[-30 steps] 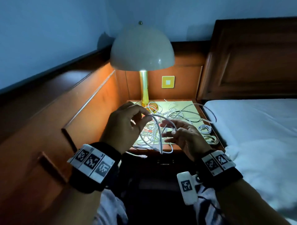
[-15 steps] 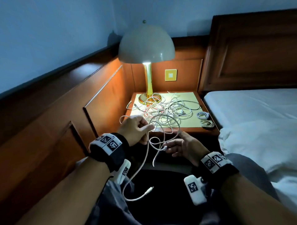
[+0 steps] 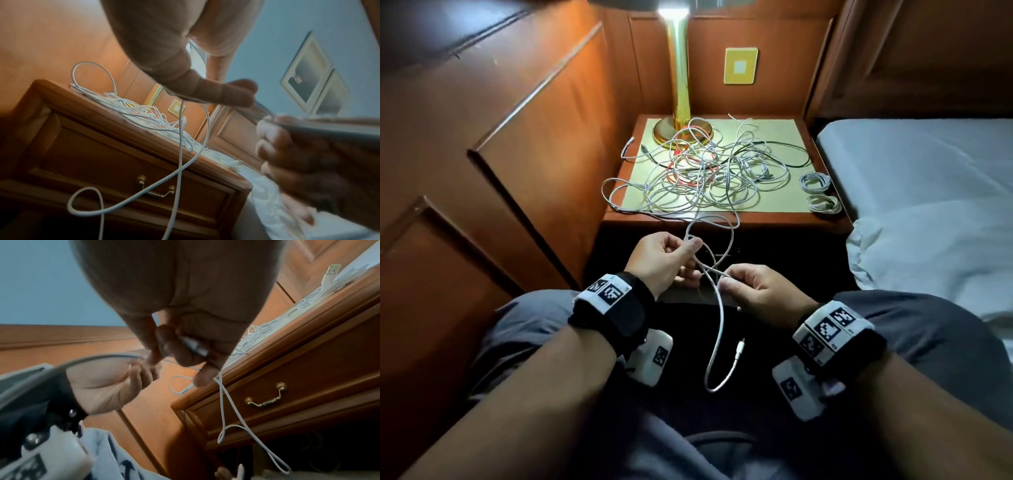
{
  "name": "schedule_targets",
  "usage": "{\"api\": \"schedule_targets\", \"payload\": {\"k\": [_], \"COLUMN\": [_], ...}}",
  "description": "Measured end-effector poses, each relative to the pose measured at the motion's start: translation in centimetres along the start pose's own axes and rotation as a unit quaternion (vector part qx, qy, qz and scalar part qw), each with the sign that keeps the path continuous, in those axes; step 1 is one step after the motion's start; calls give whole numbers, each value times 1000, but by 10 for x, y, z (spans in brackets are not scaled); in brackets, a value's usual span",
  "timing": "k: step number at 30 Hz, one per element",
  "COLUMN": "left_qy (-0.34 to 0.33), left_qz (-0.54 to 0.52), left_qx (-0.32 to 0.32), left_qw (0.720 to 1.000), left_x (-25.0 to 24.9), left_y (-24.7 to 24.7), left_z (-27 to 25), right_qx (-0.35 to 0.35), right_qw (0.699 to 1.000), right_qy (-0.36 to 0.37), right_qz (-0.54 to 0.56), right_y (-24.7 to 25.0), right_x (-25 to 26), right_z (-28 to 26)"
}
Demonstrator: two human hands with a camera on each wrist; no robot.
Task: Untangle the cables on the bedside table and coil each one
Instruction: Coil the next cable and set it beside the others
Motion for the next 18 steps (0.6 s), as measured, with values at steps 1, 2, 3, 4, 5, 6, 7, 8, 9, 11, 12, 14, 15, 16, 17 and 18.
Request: {"api": "schedule_targets", "payload": {"k": [1, 2, 3, 4, 5, 6, 7, 8, 9, 11, 12, 14, 15, 16, 17, 18], "left_qy": [3, -1, -14, -43, -87, -133, -166, -180, -172, -137, -126, -132, -143, -152, -156, -156], "left_qz": [38, 92, 147, 196, 231, 247, 246, 231, 212, 188, 190, 212, 229, 239, 232, 209], "left_qx": [-11, -29, -49, -67, -73, -57, -15, 44, 105, 193, 204, 172, 140, 109, 83, 65], "left_qw": [999, 995, 988, 977, 966, 958, 955, 955, 956, 953, 952, 953, 952, 953, 956, 963], "left_x": [2, 5, 6, 5, 1, -3, -6, -8, -7, 0, 3, 4, 2, 0, -2, -5], "left_y": [2, 5, 7, 8, 6, 1, -6, -14, -22, -34, -38, -36, -32, -27, -21, -14], "left_z": [4, 7, 10, 10, 9, 6, 2, -2, -5, -9, -10, -4, 2, 7, 13, 18], "right_qx": [-19, -35, -46, -51, -52, -53, -53, -55, -60, -74, -87, -129, -157, -184, -208, -226], "right_qw": [1000, 999, 998, 997, 995, 991, 982, 968, 950, 918, 902, 869, 852, 834, 815, 799], "right_qy": [17, 32, 43, 47, 46, 37, 23, 7, -5, -11, -10, 0, 4, 6, 7, 8], "right_qz": [-11, -8, 8, 31, 66, 116, 180, 247, 306, 389, 422, 478, 500, 521, 541, 558], "right_y": [6, 11, 16, 19, 21, 22, 21, 21, 21, 25, 29, 44, 53, 62, 70, 78], "right_x": [3, 7, 9, 11, 13, 13, 12, 10, 9, 6, 6, 6, 4, 2, -1, -3], "right_z": [2, 4, 6, 8, 9, 9, 9, 8, 8, 7, 6, 4, 2, 0, -2, -5]}}
Point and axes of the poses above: each hand's wrist, its own z-axis towards the middle knuckle, its own y-axis out of the back of the hand, x = y × z, the point moved 5 cm from there along z, towards the middle knuckle, and after that the axes turned 11 degrees about y, right-handed, at the moved point
